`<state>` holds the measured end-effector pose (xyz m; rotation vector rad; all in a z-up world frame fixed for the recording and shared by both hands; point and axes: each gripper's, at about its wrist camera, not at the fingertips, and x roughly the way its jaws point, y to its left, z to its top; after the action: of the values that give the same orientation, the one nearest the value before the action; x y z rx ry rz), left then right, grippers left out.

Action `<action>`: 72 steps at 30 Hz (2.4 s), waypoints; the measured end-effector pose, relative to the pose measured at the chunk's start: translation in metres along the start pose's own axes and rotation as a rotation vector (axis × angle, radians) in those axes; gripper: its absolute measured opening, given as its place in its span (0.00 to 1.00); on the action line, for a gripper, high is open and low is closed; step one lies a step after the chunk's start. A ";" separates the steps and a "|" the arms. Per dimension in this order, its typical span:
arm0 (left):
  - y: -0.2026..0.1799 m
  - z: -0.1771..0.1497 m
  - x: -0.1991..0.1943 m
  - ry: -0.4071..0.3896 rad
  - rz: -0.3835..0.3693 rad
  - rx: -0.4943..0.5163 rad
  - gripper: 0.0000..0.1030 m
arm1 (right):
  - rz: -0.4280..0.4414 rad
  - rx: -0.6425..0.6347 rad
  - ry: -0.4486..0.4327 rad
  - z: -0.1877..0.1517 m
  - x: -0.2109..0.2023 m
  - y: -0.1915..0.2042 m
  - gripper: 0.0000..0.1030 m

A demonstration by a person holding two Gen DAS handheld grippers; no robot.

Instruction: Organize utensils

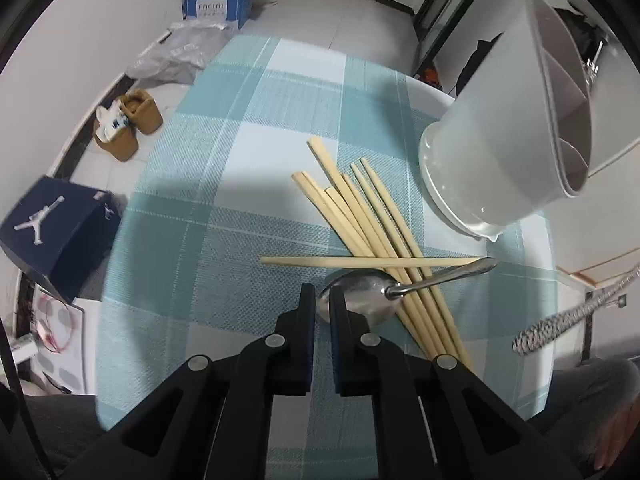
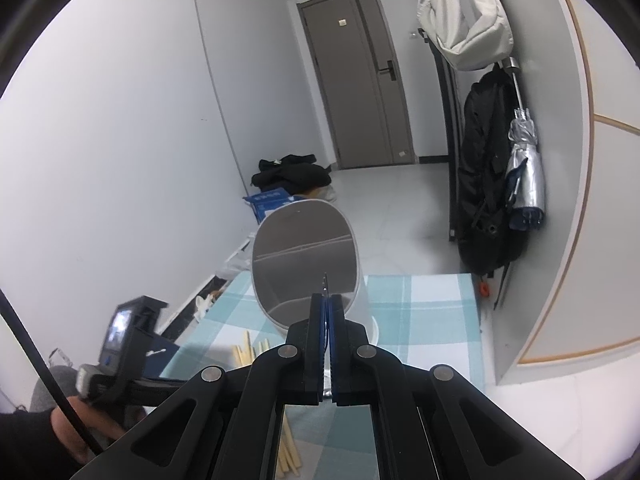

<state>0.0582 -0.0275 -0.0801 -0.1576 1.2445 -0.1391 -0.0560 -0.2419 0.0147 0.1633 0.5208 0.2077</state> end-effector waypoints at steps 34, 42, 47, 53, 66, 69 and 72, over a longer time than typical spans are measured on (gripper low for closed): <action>0.027 0.017 0.001 0.047 0.090 0.211 0.65 | -0.078 0.120 0.048 -0.009 -0.024 -0.064 0.02; 0.081 0.026 0.022 0.187 -0.302 -0.349 0.59 | -0.064 0.118 0.061 -0.006 -0.016 -0.054 0.02; 0.073 0.028 0.033 0.229 -0.304 -0.468 0.44 | -0.046 0.113 0.066 -0.003 -0.011 -0.045 0.02; 0.059 0.041 0.031 0.226 -0.226 -0.519 0.37 | -0.029 0.093 0.068 -0.004 -0.011 -0.036 0.02; 0.050 0.035 0.037 0.219 -0.142 -0.568 0.08 | 0.008 0.111 0.069 -0.002 -0.014 -0.036 0.02; 0.053 0.032 0.038 0.220 -0.165 -0.598 0.04 | 0.014 0.110 0.068 -0.001 -0.015 -0.034 0.02; 0.052 0.032 0.037 0.206 -0.173 -0.602 0.01 | 0.014 0.111 0.065 -0.001 -0.015 -0.035 0.02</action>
<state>0.1008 0.0180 -0.1150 -0.7895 1.4494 0.0776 -0.0638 -0.2789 0.0142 0.2690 0.5958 0.1980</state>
